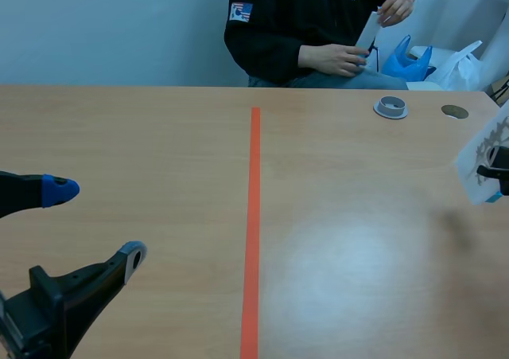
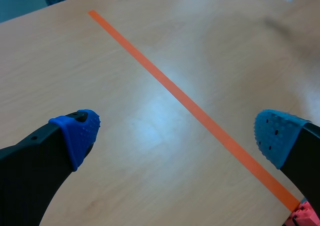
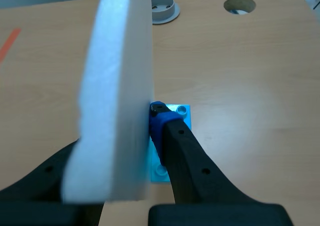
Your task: Sort the leaf by its shape. The table is split by an orange tape line. A compound leaf with several leaflets goes to the left side, a simple leaf with one blade goes to the right side. Return to the home posture when a red brick is placed on the table.
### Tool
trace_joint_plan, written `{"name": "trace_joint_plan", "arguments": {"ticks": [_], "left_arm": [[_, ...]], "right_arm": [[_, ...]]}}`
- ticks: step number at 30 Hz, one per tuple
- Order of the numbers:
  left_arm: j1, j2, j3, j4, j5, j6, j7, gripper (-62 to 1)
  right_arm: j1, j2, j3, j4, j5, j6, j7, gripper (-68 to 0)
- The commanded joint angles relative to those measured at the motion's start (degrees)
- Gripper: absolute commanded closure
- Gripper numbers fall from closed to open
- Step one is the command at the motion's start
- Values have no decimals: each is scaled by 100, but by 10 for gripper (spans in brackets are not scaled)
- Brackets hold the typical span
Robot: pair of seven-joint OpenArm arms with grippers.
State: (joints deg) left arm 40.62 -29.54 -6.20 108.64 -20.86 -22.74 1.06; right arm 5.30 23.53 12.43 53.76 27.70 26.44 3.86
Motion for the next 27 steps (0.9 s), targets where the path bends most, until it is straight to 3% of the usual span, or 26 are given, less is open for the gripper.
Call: {"name": "trace_joint_plan", "arguments": {"ticks": [1,13,19,27], "left_arm": [[13,11,-26,101,-52,-17,-74,-623],[13,11,-26,101,-52,-15,-76,-623],[13,11,-26,101,-52,-15,-76,-623],[13,11,-26,101,-52,-15,-76,-623]], "right_arm": [[225,136,-138,-48,31,-125,219,-15],[743,11,-1045,-1019,-549,-1049,962,-15],[708,-33,-1062,-1123,-566,-1104,931,-19],[706,-33,-1062,-1123,-562,-1099,914,-217]]}}
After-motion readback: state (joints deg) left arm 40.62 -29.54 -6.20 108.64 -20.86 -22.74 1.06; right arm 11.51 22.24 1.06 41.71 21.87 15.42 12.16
